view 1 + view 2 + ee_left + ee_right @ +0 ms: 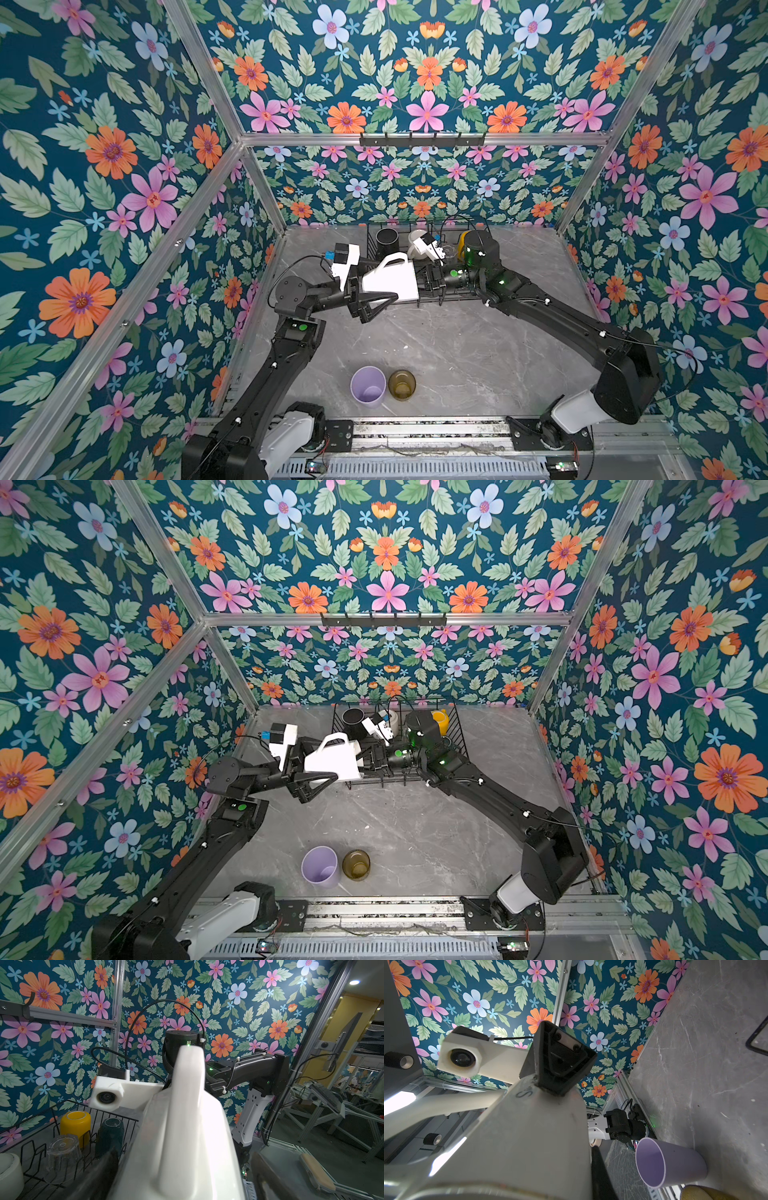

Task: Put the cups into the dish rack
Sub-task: 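Open the right gripper and release the white mug to the left gripper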

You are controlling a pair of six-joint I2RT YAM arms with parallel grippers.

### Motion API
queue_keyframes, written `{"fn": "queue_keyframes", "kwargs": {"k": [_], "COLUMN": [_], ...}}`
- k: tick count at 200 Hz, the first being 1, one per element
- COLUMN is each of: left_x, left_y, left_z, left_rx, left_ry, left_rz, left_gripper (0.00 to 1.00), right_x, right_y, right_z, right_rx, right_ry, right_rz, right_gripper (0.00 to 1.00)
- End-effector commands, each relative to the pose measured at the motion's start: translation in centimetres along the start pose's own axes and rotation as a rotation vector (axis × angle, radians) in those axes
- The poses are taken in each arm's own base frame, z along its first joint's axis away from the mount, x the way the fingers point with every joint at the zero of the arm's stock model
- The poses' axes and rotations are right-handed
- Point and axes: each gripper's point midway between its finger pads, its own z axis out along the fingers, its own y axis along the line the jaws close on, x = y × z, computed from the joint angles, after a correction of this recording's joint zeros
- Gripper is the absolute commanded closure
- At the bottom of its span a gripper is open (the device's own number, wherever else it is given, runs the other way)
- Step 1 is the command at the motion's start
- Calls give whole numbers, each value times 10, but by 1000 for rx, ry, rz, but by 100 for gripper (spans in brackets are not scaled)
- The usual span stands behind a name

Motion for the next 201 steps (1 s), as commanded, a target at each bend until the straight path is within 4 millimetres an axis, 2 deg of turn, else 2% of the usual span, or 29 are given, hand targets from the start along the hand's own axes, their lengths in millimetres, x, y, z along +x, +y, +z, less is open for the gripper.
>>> {"fn": "queue_keyframes", "kwargs": {"k": [1, 56, 92, 183, 201], "left_x": [-3, -2, -2, 2, 2], "left_y": [-1, -4, -4, -3, -3], "left_z": [0, 1, 2, 2, 2], "left_rx": [4, 31, 46, 48, 47], "left_ry": [-3, -1, 0, 12, 14], "left_rz": [23, 11, -2, -9, -4], "left_gripper": [1, 1, 6, 37, 49], "right_x": [-5, -5, -3, -2, -2], "right_y": [18, 21, 22, 29, 30], "right_z": [1, 9, 9, 6, 4], "right_rx": [-58, -82, -87, -78, -73], "right_ry": [0, 28, 36, 27, 21], "right_rz": [-78, -88, -90, -101, -104], "right_gripper": [100, 100, 100, 100, 100]}}
